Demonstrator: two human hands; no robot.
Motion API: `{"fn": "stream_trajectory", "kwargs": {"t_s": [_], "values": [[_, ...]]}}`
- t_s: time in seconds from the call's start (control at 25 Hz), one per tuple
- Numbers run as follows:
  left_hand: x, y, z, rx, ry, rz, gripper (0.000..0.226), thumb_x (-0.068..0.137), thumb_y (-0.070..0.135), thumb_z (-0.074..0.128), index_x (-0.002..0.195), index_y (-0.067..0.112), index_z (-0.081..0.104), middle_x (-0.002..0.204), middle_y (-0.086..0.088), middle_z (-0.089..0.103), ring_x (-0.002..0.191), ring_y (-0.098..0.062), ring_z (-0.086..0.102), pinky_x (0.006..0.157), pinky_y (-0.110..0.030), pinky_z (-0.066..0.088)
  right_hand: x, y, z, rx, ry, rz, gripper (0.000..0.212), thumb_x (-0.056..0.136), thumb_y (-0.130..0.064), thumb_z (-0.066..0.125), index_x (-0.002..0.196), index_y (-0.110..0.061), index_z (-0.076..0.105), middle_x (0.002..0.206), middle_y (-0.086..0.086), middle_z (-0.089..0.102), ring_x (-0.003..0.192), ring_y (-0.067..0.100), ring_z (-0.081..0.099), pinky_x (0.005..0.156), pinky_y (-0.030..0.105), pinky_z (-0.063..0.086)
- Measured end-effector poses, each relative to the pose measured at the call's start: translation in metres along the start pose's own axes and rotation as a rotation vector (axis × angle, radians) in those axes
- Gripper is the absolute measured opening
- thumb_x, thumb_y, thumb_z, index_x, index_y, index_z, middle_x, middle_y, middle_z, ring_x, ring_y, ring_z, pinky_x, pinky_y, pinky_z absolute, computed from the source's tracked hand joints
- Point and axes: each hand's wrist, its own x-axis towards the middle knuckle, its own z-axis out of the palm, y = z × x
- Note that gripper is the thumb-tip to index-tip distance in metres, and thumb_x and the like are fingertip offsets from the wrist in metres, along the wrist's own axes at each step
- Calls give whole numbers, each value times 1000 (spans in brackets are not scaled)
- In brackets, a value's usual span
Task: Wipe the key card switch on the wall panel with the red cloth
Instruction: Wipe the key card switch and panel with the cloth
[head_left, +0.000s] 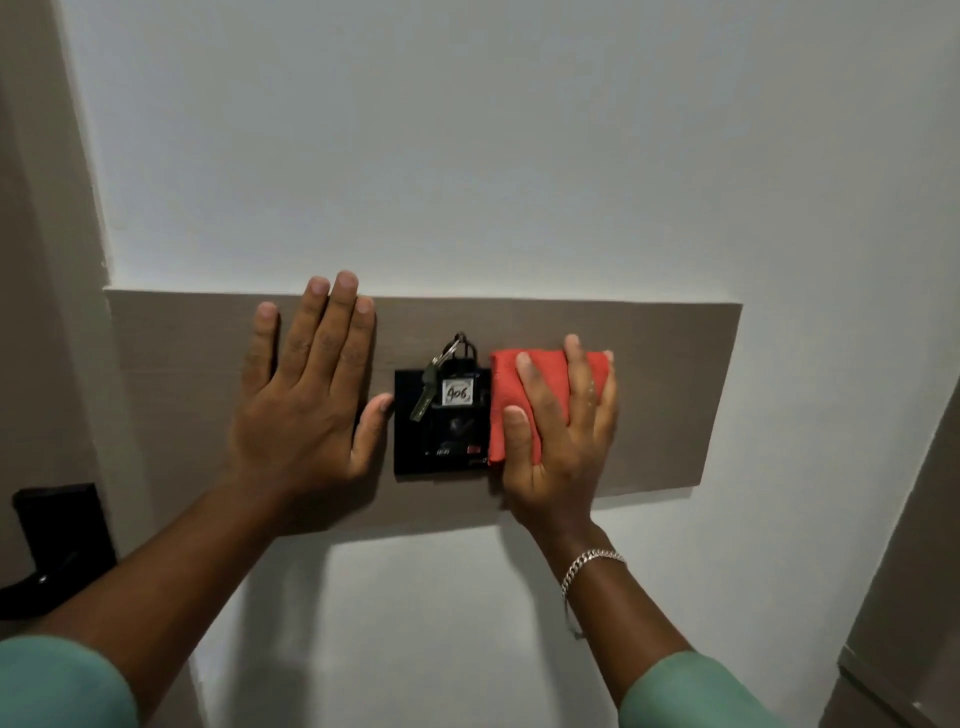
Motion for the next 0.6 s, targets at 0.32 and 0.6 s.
{"fn": "stream_trajectory", "kwargs": {"t_s": [0.32,0.6], "values": [[1,-1,1,10,5,-2,78,91,44,38,153,3,14,161,-18,13,151,-30,6,121,-53,6,-32,2,1,25,-23,76,44,100,-42,42,142,-29,45,158,14,33,151,42,16,123,50,22],[1,-1,-1,16,-6,-1,77,92,44,37,153,2,14,161,-19,13,151,-31,7,121,-54,6,-63,-48,20,198,126,647,52,100,-51,37,147,-30,39,163,4,26,153,27,17,125,26,3]]}}
